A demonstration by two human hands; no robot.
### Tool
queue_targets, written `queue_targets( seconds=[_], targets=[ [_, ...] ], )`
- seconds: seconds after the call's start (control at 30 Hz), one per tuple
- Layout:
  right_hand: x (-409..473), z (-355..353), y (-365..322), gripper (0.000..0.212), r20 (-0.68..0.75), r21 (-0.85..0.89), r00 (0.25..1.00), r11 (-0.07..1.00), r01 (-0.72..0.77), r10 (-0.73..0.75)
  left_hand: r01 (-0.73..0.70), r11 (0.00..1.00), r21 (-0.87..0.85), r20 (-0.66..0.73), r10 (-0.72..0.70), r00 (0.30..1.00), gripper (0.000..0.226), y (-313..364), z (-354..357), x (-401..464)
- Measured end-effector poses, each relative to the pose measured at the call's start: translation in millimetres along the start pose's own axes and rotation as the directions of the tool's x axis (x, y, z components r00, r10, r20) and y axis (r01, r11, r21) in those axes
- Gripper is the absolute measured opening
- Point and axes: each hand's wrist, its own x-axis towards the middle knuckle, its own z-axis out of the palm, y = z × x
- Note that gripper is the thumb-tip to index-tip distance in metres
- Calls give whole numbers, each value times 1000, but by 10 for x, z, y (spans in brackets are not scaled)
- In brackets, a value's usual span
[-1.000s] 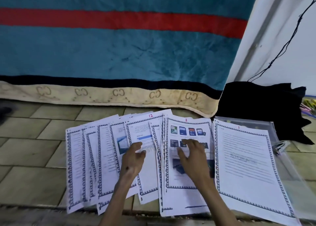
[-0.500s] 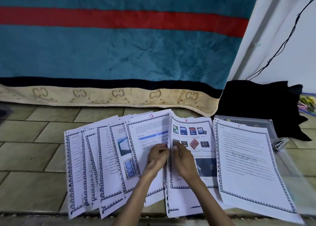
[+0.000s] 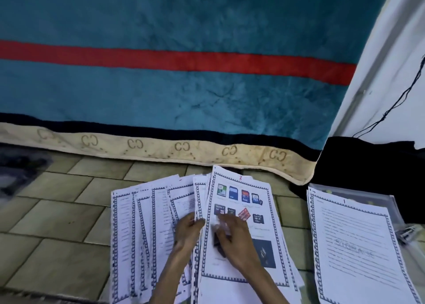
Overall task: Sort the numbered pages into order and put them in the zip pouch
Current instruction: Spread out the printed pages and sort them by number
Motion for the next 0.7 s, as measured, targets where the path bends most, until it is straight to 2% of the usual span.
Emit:
queue_targets(
  seconds=[0.03, 0.07, 0.13, 0.17, 0.2, 0.3, 0.4, 0.5, 0.57, 0.63, 0.7],
  targets=[
    [2, 35, -13, 47, 21, -65, 1000, 998, -22, 24, 27, 999, -48, 3, -27, 1000, 19, -5, -49, 9],
    [-4, 50, -38, 63, 55, -126, 997, 991, -50, 57, 48, 996, -73, 17, -47, 999, 20, -7, -81, 14],
    [-21, 69, 22, 110, 106, -228, 982, 965, -128, 155, 56, 996, -70, 40, -53, 998, 22, -38, -103, 32],
    [-28, 60, 61, 123, 116, -277, 973, 947, -161, 199, 50, 997, -60, 45, -47, 998, 22, -67, -101, 42],
    [-42, 40, 106, 123, 125, -319, 965, 930, -182, 232, 57, 997, -48, 41, -55, 998, 22, -84, -87, 43],
    [-110, -68, 278, 73, 150, -423, 946, 883, -202, 288, 99, 995, -8, -12, -99, 995, 33, -147, -19, 67],
    [-155, -214, 440, 71, 139, -442, 935, 865, -237, 327, 83, 992, 91, -40, -80, 996, 40, -162, 99, 70],
    [-161, -315, 491, 59, 54, -424, 946, 865, -269, 321, -103, 957, 272, -110, 137, 984, 38, -134, 203, -2],
    [-148, -317, 463, 55, -7, -404, 959, 876, -262, 284, -205, 872, 444, -198, 319, 927, 46, -84, 263, -91],
    [-122, -276, 400, 54, -2, -354, 969, 906, -232, 248, -254, 845, 470, -127, 349, 928, 37, -1, 339, -199],
    [-114, -233, 328, 54, 28, -301, 973, 930, -212, 231, -239, 846, 477, 34, 254, 967, 27, 35, 472, -265]
  ],
)
